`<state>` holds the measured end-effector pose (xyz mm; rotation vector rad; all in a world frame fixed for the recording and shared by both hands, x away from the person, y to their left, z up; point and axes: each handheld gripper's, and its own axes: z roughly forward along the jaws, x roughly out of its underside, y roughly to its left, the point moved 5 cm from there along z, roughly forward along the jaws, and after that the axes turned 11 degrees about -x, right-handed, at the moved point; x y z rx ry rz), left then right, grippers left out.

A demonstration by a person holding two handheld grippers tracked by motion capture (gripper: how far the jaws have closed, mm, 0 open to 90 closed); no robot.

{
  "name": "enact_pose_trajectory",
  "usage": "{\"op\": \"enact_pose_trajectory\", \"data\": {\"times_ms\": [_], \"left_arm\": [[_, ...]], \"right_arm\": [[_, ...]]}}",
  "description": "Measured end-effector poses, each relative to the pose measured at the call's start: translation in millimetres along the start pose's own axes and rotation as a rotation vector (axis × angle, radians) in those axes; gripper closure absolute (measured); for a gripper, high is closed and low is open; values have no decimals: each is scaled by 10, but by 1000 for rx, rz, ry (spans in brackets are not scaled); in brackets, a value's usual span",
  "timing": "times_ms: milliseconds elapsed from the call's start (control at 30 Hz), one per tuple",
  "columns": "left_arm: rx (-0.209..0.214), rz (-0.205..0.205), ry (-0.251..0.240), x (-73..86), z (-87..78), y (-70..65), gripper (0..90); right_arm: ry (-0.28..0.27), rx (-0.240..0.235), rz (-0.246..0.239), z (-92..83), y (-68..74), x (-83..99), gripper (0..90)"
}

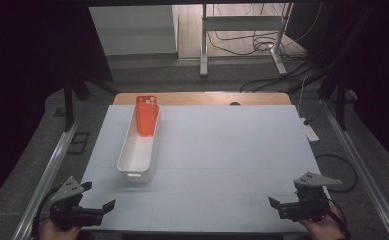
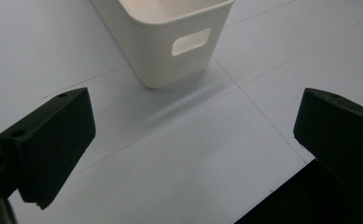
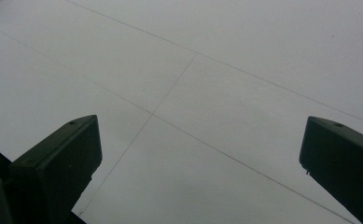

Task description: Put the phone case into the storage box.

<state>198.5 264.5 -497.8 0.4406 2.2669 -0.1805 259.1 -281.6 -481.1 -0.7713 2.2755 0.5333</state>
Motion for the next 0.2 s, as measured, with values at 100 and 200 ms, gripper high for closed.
{"op": "enact_pose_trajectory", "data": {"times_ms": [100, 200], "left_arm": [[0, -1, 7, 1, 10, 0, 1], [5, -9, 12, -4, 17, 4, 1]], "right_arm": [[-1, 0, -1, 3, 1, 0, 0], [2, 0, -3, 5, -2, 2, 0]]}}
